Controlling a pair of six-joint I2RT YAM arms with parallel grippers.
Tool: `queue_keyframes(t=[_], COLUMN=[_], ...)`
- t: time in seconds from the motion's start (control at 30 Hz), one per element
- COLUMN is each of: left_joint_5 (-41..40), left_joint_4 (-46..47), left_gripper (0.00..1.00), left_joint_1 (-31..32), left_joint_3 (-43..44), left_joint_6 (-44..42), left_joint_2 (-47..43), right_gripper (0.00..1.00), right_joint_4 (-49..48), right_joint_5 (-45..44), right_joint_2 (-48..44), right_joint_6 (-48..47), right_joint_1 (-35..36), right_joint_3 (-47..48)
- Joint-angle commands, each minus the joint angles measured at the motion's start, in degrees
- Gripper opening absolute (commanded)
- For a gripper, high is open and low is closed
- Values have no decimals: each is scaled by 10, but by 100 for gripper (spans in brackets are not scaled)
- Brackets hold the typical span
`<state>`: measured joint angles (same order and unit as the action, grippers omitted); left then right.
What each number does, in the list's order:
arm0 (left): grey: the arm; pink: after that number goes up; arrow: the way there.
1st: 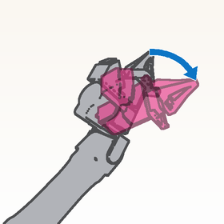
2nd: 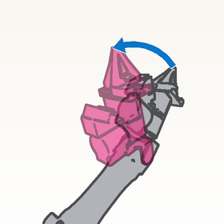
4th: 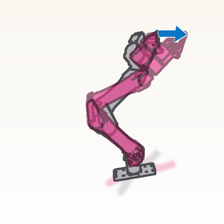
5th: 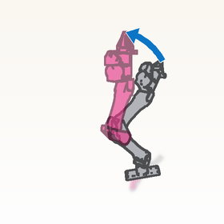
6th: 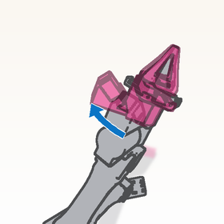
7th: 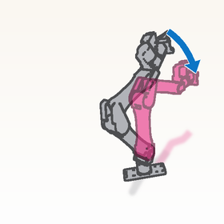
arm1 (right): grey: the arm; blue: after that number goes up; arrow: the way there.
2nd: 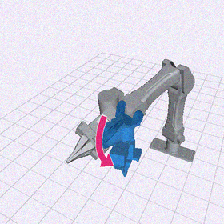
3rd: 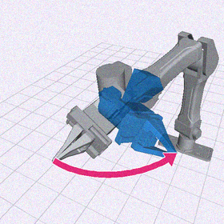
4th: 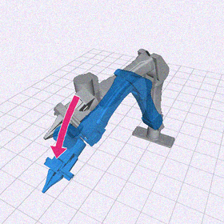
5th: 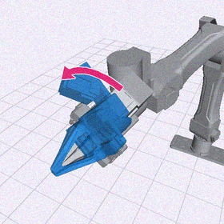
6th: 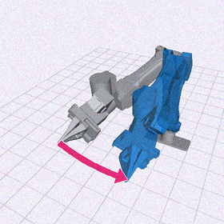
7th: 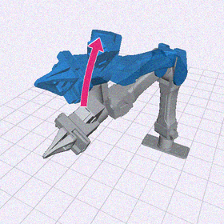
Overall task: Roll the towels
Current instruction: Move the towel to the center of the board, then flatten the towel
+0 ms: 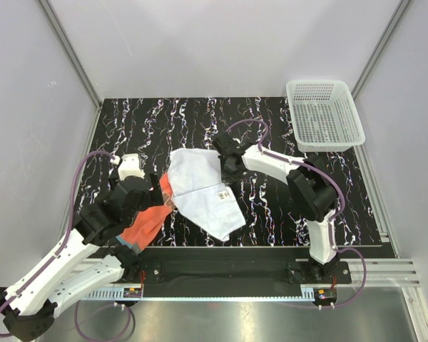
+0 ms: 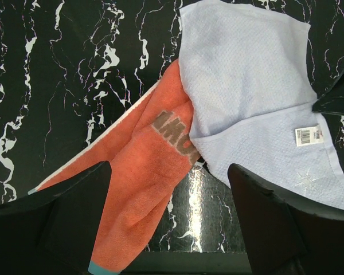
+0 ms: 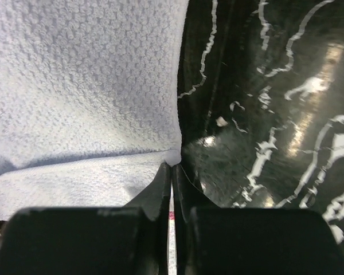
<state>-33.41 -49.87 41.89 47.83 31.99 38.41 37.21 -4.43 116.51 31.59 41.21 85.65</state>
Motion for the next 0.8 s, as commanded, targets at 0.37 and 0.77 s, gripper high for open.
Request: queue_keyframes(t=[0.37, 0.77], left_joint_5=[65, 130], left_joint_4=[80, 187], left_gripper=[90, 89], left_joint_1=[-30, -136], left_joint_3=[-12, -20], left_joint_6=[35, 35], left_joint_2=[108, 266], right_gripper=[17, 25], right_joint_4=[74, -4], right_joint_5=[-103, -75], right_joint_2=[-160, -183], right_joint_6=[6, 8], right_joint_1=[5, 5], right_joint_3=[-96, -207])
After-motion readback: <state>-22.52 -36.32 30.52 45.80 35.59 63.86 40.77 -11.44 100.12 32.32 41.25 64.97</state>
